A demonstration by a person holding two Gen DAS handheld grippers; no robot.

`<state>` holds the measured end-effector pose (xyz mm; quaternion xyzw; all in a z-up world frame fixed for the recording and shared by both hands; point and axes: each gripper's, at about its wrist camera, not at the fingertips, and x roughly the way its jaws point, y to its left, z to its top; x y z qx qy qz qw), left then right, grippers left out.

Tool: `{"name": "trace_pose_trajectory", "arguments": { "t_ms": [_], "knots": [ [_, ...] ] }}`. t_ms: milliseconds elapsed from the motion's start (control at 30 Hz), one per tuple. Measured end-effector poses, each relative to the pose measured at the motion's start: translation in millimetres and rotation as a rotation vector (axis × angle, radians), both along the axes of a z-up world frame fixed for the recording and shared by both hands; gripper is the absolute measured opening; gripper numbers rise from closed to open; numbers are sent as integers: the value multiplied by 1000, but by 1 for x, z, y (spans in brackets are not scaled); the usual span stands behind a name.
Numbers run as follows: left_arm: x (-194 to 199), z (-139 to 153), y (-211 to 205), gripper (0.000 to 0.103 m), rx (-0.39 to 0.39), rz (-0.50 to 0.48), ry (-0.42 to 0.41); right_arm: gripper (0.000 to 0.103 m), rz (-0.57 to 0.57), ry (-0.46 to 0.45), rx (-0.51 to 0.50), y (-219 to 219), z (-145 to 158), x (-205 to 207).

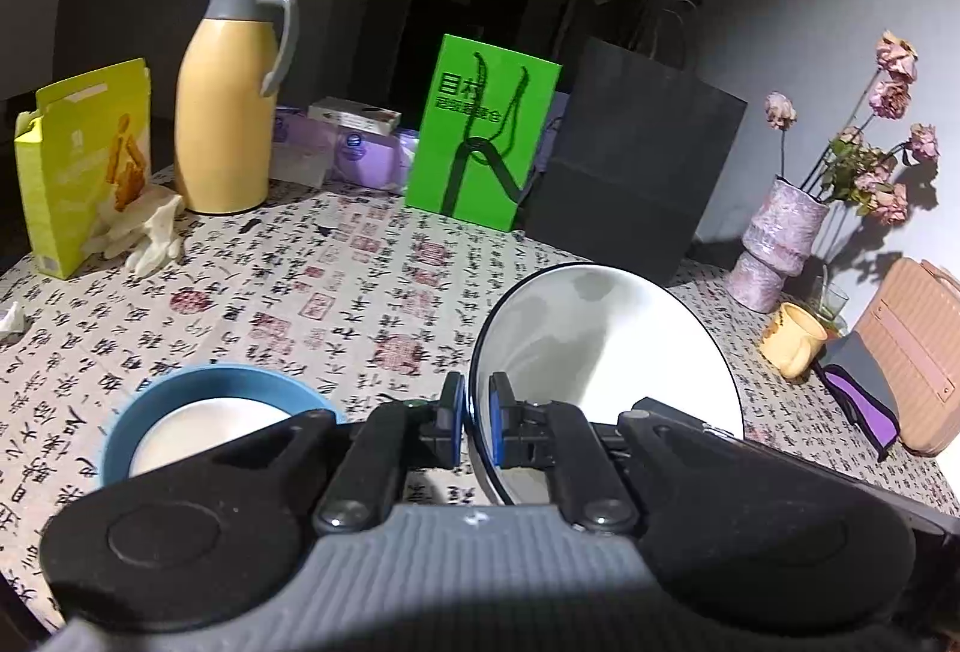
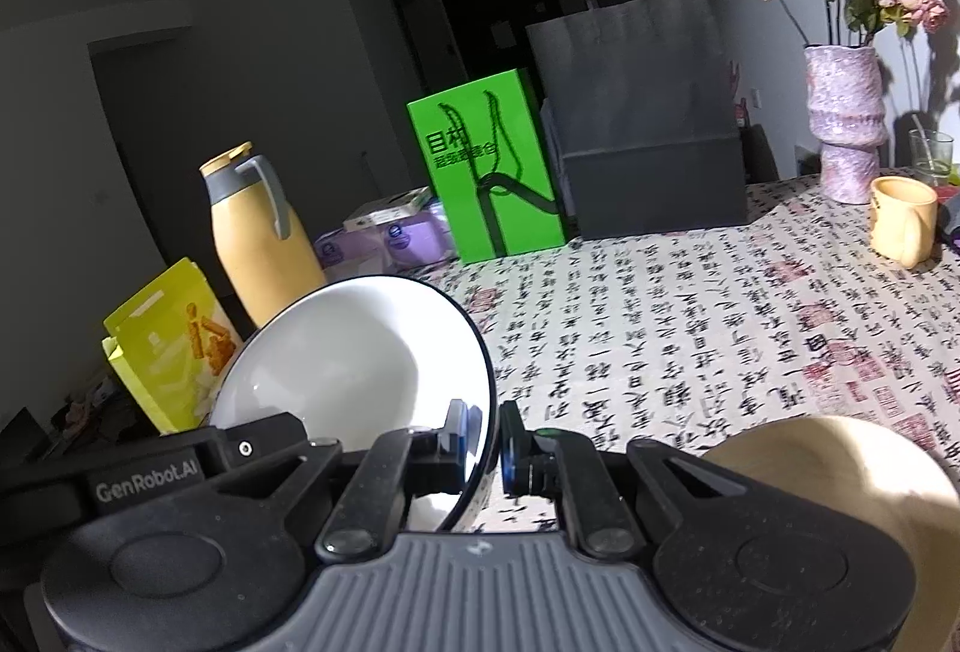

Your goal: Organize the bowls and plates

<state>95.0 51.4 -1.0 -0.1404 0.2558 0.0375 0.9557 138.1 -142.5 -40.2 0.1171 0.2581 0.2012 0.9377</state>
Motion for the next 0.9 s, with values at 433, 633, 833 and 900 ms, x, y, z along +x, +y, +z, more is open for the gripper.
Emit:
{"name": "trace_pose_trajectory", "arguments": {
  "t_ms": [433, 633, 833, 900],
  "knots": [
    [-15, -4, 55, 9, -6, 90, 14, 10, 92, 33, 3, 57, -6, 1],
    [-20, -6, 75, 9, -14, 120, 30, 11, 135, 47, -15, 80, -7, -2],
    [-24, -9, 88, 9, -14, 157, 46, 11, 171, 67, -28, 98, -9, -2],
    [-24, -12, 94, 9, -26, 167, 58, 11, 183, 78, -40, 104, -11, -2]
  ]
}}
